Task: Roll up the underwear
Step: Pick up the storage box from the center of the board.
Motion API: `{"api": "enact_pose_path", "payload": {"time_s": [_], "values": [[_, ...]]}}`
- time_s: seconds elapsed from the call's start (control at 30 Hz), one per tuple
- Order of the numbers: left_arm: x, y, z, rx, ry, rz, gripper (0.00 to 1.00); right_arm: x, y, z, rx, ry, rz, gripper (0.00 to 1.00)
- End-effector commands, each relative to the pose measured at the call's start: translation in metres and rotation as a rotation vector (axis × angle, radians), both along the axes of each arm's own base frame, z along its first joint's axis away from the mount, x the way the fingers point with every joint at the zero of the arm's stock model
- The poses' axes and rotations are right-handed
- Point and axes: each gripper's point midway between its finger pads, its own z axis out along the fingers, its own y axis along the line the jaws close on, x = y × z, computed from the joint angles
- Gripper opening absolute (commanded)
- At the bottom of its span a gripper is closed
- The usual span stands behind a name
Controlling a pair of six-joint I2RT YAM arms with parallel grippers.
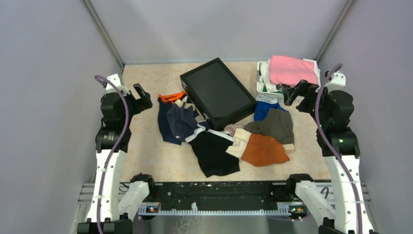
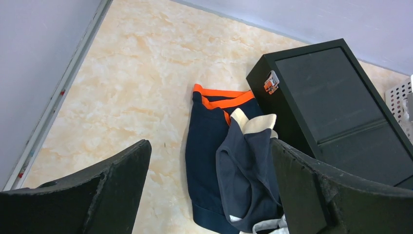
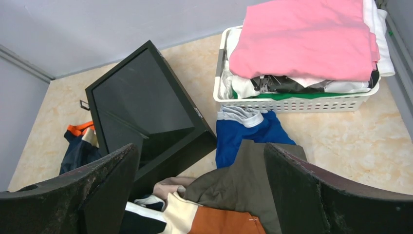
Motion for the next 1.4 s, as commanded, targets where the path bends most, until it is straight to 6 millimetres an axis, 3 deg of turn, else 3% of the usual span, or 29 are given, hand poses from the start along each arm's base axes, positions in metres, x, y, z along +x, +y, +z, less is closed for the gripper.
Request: {"api": "enact_pose_path", "payload": {"time_s": [0.0,0.13,0.33,0.73,0.93,1.17,1.37], "values": [[0.0,0.007,0.017,0.002,-0.054,0.039,0.99,-0.001,-0.002,0.011,-0.004,-0.042,-0.006,0.99],[0.002,0.005,0.013,-0.002,-0.05,0.032,0.99,-0.003,-0.003,0.012,0.0,-0.037,-0.011,0.99],[0.003,0.006,0.005,-0.008,-0.031,0.04,0.99,-0.004,-0.004,-0.004,0.037,0.012,-0.035,0.99],[0.007,0.004,-0.017,-0.02,0.005,0.034,0.99,0.0,0.019,-0.031,0.079,0.145,0.083,0.99],[0.01,0.002,-0.031,-0.029,0.022,0.02,0.99,0.007,0.034,-0.07,0.105,0.303,0.131,0.96],[0.014,-0.003,-0.046,-0.042,0.047,-0.001,0.99,0.022,0.093,-0.111,0.059,0.392,0.202,0.95],[0.013,-0.004,-0.049,-0.035,0.056,-0.011,0.99,0.029,0.093,-0.161,-0.018,0.509,0.171,0.84]]}}
